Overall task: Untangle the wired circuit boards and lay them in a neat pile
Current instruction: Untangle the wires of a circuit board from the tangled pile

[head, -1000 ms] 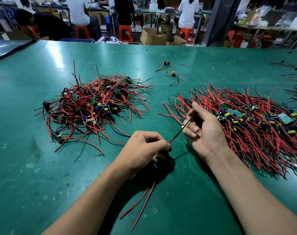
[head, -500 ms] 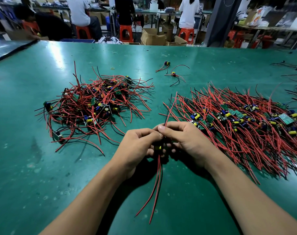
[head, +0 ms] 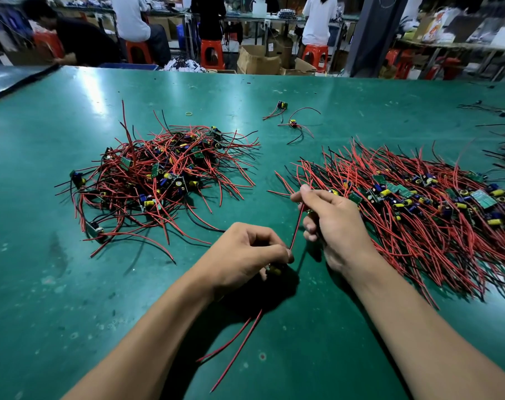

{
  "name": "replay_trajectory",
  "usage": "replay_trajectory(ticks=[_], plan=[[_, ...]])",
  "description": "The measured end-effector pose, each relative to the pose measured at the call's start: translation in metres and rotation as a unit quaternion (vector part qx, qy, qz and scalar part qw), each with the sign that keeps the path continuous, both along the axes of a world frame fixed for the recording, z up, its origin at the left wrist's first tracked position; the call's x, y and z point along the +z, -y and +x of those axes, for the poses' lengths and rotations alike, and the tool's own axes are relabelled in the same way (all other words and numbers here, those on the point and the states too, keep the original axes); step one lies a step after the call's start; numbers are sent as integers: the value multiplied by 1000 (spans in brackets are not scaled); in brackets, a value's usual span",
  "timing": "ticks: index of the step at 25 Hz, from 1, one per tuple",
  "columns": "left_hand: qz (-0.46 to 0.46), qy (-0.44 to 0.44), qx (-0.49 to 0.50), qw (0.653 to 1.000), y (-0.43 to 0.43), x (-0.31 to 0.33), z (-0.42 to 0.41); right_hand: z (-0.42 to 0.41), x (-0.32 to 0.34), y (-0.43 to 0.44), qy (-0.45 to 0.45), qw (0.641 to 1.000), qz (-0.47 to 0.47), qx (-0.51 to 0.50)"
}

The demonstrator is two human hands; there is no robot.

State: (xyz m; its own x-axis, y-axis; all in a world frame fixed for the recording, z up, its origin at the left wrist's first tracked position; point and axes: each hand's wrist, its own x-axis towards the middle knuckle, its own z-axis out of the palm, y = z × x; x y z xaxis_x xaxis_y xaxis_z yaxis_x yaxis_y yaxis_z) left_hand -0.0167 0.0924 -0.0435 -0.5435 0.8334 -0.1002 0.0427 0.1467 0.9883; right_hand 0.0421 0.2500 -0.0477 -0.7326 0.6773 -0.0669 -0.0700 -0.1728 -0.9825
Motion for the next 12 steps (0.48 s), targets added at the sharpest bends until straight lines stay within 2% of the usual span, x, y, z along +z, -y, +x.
replay_trajectory(ticks=[3,5,9,12], plan=[[-1,14,-13,1000,1,-1,0,0,7,-1,-19,989,-147,-7],[-9,8,-23,1000,1,-2,-1,0,10,0,-24,979,-203,5],[20,44,26,998,-1,-5,0,2,10,1,-10,993,-118,9],[84,194,106,972,-6,-3,-2,1,6,0,5,998,-55,-3]])
